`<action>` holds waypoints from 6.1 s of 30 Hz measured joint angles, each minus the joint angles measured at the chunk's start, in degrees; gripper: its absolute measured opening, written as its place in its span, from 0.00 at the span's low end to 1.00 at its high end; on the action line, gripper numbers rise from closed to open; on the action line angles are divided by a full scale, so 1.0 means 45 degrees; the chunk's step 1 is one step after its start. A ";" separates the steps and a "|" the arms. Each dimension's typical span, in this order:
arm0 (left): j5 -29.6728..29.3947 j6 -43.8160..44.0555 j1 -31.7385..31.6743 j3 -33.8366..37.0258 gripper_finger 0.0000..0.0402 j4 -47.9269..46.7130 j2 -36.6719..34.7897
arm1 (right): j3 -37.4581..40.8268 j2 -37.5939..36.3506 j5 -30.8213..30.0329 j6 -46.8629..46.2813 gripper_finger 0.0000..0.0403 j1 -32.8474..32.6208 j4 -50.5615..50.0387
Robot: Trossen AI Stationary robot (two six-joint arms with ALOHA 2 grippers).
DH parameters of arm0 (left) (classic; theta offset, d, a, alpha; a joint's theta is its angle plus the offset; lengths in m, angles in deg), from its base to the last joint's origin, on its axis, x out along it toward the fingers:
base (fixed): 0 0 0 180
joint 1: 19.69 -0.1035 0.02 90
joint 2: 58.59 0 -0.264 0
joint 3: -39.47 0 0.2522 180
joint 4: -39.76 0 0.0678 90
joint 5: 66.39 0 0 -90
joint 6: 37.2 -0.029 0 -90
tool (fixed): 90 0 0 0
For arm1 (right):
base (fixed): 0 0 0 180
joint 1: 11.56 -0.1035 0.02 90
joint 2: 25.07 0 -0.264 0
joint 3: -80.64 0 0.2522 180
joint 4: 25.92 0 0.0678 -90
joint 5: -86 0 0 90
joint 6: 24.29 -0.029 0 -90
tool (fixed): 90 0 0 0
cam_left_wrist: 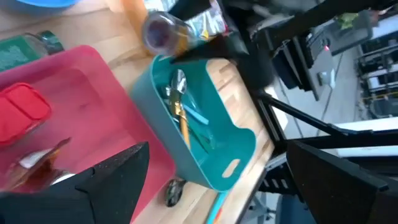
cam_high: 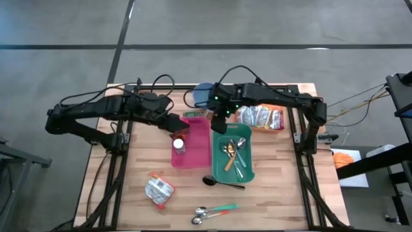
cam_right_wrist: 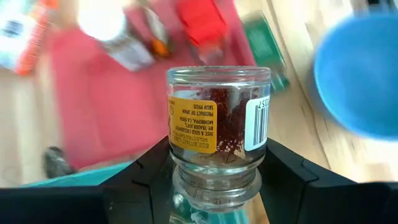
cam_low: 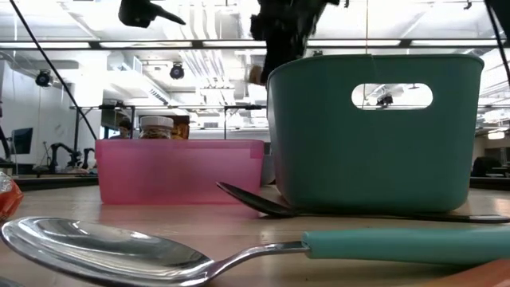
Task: Pick & Place Food Item
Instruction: Put the brown spice bottle into the red bin
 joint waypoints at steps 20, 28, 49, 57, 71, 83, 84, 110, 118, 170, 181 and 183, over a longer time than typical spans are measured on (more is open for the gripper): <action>0.1087 0.0343 -0.1038 0.0005 0.95 0.2202 0.1123 | -0.0005 -0.1342 -0.3152 -0.0452 0.43 -0.3044 0.2724; 0.2207 0.0390 -0.1025 0.0005 0.95 0.2974 0.1813 | 0.0003 -0.1345 -0.3399 -0.0497 0.43 -0.3277 0.3387; 0.3111 0.0016 -0.1049 0.0000 0.59 0.3571 0.2261 | -0.0005 -0.1342 -0.3709 -0.0787 0.43 -0.3420 0.3221; 0.3518 -0.0551 -0.1049 -0.0005 0.43 0.3438 0.2214 | 0.0000 -0.1340 -0.3742 -0.0810 0.43 -0.3493 0.3147; 0.3652 -0.1253 -0.1286 0.0000 0.43 0.3527 0.1470 | 0.0000 -0.1553 -0.3632 -0.1080 0.55 -0.3523 0.3356; 0.3725 -0.2325 -0.1690 -0.0006 0.43 0.5418 -0.0302 | -0.0024 -0.3348 -0.3541 -0.0934 0.56 -0.3583 0.7297; 0.3779 -0.2330 -0.1690 -0.0005 0.43 0.5738 -0.0313 | -0.0024 -0.3416 -0.3542 -0.0837 0.56 -0.3583 0.7373; 0.4594 -0.2149 -0.1686 0.0000 0.43 0.9146 -0.0126 | -0.0010 -0.3395 -0.3724 -0.0004 0.56 -0.3558 0.9647; 0.4693 -0.1904 -0.1690 0.0000 0.43 0.9388 0.0075 | -0.0005 -0.3390 -0.3729 -0.0057 0.56 -0.3573 0.9768; 0.4696 -0.1538 -0.1694 0.0000 0.98 0.9185 0.0072 | 0.0000 -0.3379 -0.4020 -0.0203 0.42 -0.3573 0.9543; 0.3634 -0.1679 -0.2215 -0.0005 0.89 0.4238 -0.1256 | 0.0005 -0.3370 -0.4071 -0.0907 0.42 -0.3453 0.8494; 0.3082 -0.1670 -0.2245 -0.0005 0.89 0.3298 -0.1512 | 0.0005 -0.3371 -0.4034 -0.1458 0.42 -0.3338 0.8051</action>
